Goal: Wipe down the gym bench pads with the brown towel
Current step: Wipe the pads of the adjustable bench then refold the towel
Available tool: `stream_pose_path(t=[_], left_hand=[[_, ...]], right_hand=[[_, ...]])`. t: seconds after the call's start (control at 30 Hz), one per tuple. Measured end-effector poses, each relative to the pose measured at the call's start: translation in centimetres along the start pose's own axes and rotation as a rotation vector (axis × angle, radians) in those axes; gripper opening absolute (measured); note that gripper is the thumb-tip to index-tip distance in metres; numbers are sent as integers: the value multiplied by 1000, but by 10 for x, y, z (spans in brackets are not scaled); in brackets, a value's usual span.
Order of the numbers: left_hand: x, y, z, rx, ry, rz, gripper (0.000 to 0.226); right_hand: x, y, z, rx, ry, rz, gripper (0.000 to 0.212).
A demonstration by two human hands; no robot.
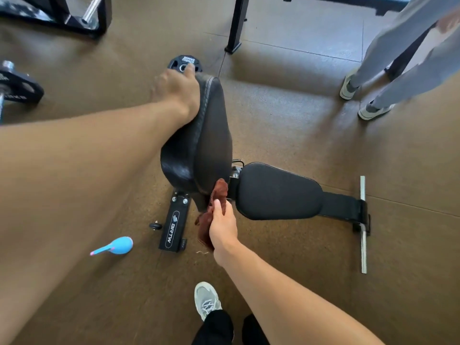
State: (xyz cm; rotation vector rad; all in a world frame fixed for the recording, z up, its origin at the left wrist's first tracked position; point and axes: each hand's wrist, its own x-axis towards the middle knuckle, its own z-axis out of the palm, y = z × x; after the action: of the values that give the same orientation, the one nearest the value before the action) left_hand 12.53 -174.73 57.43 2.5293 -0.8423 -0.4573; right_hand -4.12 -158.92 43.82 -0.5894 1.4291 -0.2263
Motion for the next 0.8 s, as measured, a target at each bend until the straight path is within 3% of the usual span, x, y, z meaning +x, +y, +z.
stream_pose_path(t=[0.1,0.17,0.23,0.27,0.3,0.37,0.47,0.57,0.67,0.8], left_hand=[[-3,0,-2,-85,34,-52,67],[-4,-12,-4,-406,-14,-104,57],[-21,-43,-12,-823,-133,-270,42],[-28,-71,-9,-890,-149,-337,43],[-38,-101,-3,-837,-140,-377,44],[-78,-171,16,-484,-154,-378,46],[-159,-247,52,-309,-502,-419,69],[-219,-290,86,-331,-826,-564,82],[-254,-330,116,-445,-833,-757,90],[-278,-394,142,-861,-759,-950,87]], right_hand=[[-8,16,-25,100,-112,172,43],[-12,29,-47,200,-263,274,54],[-15,46,-70,250,-378,315,65],[-16,55,-79,246,-408,328,69],[-18,63,-86,236,-430,345,71],[-18,83,-96,188,-474,390,72],[-20,98,-100,136,-506,406,72],[-14,117,-87,42,-534,411,61],[-1,143,-71,-10,-516,444,67],[20,181,-37,-81,-498,434,77]])
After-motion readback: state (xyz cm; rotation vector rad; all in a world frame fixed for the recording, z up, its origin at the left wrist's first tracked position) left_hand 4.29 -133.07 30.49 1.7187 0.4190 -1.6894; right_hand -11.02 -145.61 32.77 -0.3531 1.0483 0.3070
